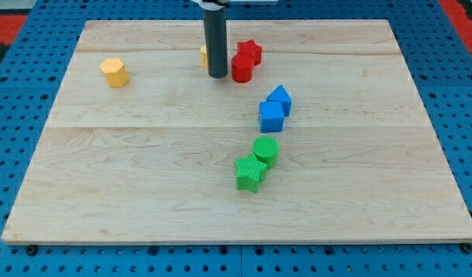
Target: Push yellow heart slightly left
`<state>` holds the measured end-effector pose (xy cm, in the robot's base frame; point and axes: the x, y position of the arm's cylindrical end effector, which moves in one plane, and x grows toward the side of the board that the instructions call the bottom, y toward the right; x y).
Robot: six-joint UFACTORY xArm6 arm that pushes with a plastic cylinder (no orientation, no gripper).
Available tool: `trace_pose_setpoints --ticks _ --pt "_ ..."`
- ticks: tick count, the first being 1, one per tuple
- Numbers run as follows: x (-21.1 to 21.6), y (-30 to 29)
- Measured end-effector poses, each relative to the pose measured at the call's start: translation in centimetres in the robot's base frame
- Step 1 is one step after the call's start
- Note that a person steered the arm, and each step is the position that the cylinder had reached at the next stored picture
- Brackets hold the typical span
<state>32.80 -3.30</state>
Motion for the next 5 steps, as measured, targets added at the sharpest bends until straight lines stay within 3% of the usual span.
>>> trace_pose_setpoints --ticks 3,5 --pt "-4.6 -5.1" --pt "-4.3 -10.8"
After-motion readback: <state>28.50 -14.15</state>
